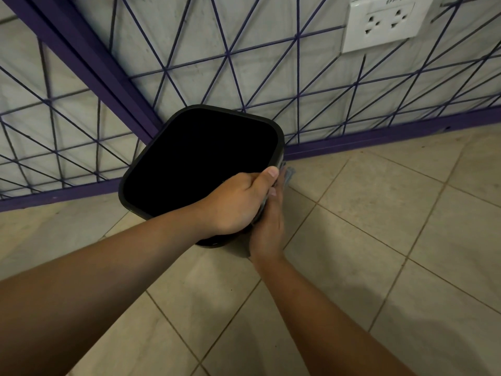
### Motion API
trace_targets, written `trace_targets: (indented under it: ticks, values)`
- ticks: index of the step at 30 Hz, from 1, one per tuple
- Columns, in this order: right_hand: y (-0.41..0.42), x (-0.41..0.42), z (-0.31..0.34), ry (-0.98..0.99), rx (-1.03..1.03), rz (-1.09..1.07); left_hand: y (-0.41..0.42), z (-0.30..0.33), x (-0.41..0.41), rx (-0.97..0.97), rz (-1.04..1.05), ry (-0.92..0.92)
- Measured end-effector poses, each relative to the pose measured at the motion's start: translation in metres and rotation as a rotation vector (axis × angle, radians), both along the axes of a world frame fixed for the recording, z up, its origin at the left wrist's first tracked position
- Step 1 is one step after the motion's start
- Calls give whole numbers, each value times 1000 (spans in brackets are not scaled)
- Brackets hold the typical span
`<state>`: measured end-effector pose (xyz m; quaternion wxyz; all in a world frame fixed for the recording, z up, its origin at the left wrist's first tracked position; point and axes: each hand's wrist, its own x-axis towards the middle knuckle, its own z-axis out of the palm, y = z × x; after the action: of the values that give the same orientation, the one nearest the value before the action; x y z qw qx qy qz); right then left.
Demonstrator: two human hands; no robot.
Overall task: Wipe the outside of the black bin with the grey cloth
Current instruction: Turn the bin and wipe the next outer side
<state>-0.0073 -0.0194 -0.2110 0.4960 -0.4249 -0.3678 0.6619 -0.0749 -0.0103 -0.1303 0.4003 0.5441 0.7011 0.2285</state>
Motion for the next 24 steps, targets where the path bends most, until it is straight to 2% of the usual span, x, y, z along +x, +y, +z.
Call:
trace_targets:
  ticks: [2, 8, 13, 18, 22, 24]
  values:
    - [5, -1, 1, 12, -46, -22, 0, 0, 1, 3, 9, -12]
    - [-6, -3, 0, -22, 65, 22, -1, 0, 1, 14, 4, -54]
    - [6, -1, -7, 39, -25, 12, -1, 3, 4, -6, 26, -63]
    - [-9, 0, -8, 27, 96, 45, -2, 6, 5, -16, 27, -68]
    - [5, 0, -12, 68, -35, 42, -3, 7, 6, -11, 40, -59]
    - [-11, -2, -5, 45, 45, 67, -3, 7, 5, -15, 22, -59]
